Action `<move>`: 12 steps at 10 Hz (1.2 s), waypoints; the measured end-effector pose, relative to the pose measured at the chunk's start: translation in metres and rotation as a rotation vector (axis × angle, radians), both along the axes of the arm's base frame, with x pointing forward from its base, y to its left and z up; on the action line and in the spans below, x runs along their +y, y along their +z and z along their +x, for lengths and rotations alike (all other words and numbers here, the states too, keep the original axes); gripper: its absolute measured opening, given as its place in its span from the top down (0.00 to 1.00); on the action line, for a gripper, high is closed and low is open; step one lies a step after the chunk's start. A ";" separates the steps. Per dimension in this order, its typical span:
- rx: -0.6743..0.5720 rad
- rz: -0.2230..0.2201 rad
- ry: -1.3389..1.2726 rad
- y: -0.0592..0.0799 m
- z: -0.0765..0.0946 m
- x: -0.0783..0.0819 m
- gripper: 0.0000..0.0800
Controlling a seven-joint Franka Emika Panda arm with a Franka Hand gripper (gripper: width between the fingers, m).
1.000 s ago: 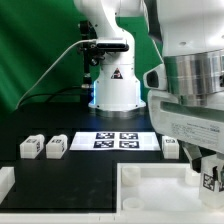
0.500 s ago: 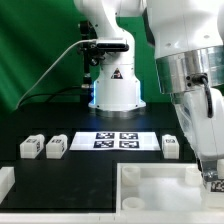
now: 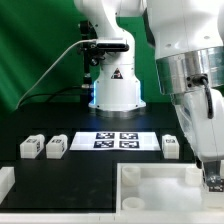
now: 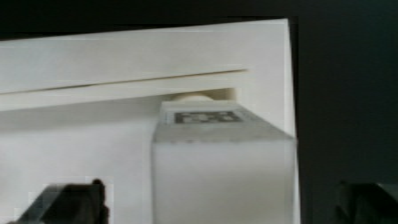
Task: Assemble one leg
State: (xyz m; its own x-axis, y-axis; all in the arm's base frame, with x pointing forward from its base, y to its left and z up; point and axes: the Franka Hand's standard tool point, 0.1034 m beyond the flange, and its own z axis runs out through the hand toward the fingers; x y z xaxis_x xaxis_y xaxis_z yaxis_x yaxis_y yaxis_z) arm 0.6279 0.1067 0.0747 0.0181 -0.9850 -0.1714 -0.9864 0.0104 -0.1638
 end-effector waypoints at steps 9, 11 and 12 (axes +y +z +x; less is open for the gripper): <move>-0.015 -0.116 0.743 0.009 0.006 0.025 0.19; -0.048 -0.148 0.976 0.009 0.007 0.019 0.19; -0.067 -0.192 1.161 0.009 0.011 0.005 0.19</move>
Offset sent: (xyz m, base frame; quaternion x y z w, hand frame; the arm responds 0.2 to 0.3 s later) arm 0.0000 0.0000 0.0000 0.0000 0.0000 -0.2667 0.9638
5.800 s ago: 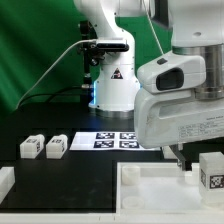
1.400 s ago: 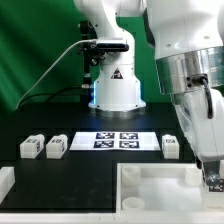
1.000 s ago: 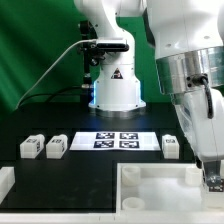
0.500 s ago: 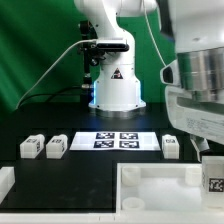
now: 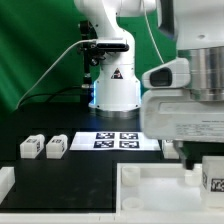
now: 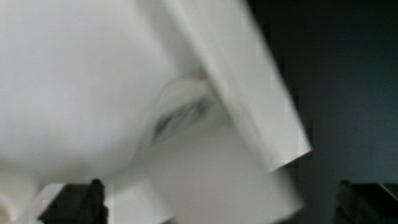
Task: Assemble one leg
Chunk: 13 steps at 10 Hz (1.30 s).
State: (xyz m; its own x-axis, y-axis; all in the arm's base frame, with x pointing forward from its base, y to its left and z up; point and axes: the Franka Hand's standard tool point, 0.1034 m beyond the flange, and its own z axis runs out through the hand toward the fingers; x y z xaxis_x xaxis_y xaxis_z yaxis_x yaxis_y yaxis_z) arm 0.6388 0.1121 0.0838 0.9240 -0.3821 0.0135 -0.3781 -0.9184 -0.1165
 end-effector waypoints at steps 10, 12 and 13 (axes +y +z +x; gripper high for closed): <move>0.017 -0.004 -0.293 -0.006 0.000 -0.006 0.64; 0.052 0.040 -0.749 -0.008 -0.005 -0.008 0.64; 0.073 0.069 -0.930 -0.008 -0.008 -0.007 0.64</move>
Offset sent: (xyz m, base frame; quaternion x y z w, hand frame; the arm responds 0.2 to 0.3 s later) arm 0.0000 0.0000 0.0000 0.0000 0.0000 0.0000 1.0000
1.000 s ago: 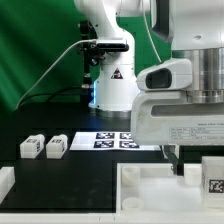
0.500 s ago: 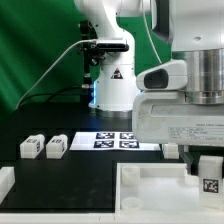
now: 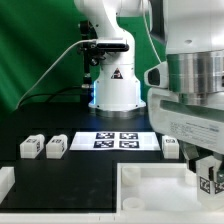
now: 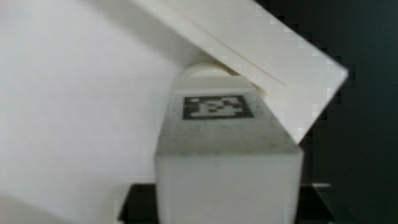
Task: Assemble one leg
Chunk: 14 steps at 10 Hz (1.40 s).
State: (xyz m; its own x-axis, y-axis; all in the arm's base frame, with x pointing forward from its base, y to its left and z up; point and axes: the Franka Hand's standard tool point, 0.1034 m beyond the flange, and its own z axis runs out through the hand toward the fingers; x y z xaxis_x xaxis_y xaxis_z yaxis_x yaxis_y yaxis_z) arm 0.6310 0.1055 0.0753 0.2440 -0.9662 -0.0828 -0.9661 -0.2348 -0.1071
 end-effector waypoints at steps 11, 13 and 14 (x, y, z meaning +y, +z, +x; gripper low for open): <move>-0.081 -0.046 0.552 -0.001 -0.001 0.007 0.19; -0.101 -0.072 0.795 -0.001 -0.001 0.006 0.19; -0.092 -0.109 1.001 0.002 0.000 0.009 0.19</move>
Offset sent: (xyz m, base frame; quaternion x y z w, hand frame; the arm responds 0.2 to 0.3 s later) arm 0.0000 0.0000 0.0000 0.0000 0.0000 0.0000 1.0000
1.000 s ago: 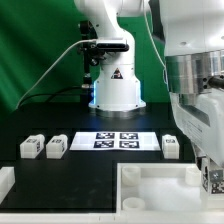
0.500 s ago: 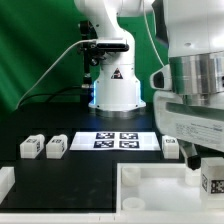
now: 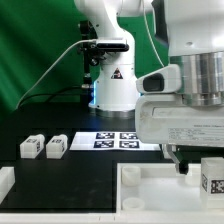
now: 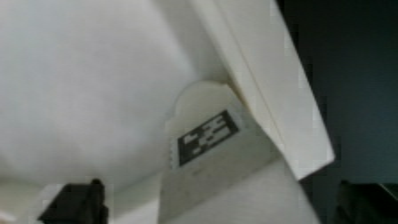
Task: Assemble one leg
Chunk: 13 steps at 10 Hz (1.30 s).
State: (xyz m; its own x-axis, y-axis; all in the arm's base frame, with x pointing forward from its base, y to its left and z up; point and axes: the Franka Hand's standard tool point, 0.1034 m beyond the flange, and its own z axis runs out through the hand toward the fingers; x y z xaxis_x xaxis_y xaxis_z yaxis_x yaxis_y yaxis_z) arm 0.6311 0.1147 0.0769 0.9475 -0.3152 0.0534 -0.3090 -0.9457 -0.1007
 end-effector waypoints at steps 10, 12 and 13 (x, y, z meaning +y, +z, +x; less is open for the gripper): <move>0.055 0.024 -0.486 0.006 0.004 -0.003 0.64; 0.098 0.073 -0.829 0.003 0.003 -0.006 0.64; 0.116 0.094 -0.953 0.002 0.003 -0.009 0.64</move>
Offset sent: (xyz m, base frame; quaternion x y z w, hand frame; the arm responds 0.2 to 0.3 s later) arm 0.0000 0.0000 0.0000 0.0000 0.0000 0.0000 1.0000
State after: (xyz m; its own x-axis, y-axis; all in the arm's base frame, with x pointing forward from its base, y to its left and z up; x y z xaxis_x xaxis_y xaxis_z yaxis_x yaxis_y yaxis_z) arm 0.6344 0.1059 0.0785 0.2894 -0.9530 -0.0894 -0.9556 -0.2824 -0.0837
